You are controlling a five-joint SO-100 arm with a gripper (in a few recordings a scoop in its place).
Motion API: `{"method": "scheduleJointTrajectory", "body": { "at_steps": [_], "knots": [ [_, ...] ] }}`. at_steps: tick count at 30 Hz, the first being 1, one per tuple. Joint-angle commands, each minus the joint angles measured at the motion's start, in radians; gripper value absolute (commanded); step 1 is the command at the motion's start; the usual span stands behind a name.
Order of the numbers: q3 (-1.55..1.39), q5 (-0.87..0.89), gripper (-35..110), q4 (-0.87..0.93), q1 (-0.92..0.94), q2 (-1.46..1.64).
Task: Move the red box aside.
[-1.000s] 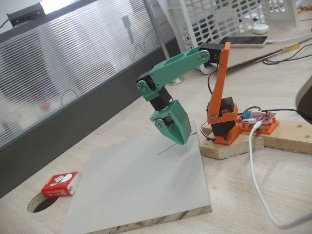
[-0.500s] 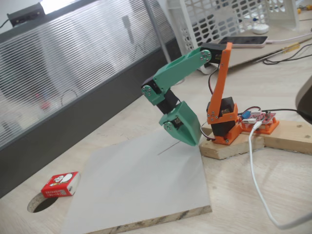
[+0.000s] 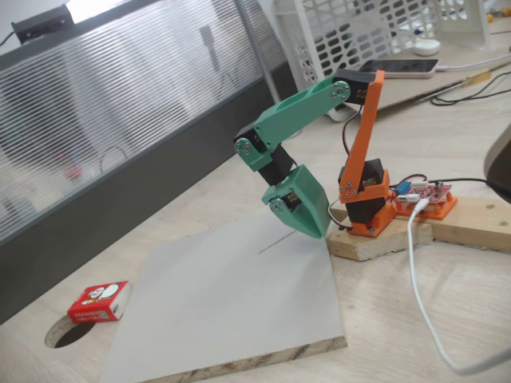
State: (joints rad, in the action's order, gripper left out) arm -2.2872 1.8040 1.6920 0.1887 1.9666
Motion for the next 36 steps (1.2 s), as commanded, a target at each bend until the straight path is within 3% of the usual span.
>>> {"method": "scheduleJointTrajectory", "body": {
  "at_steps": [1, 36],
  "knots": [
    [0.0, 0.011, 4, 0.064, 0.017, 0.038],
    [0.002, 0.009, 4, 0.121, 0.015, 0.021]
  ]
}}
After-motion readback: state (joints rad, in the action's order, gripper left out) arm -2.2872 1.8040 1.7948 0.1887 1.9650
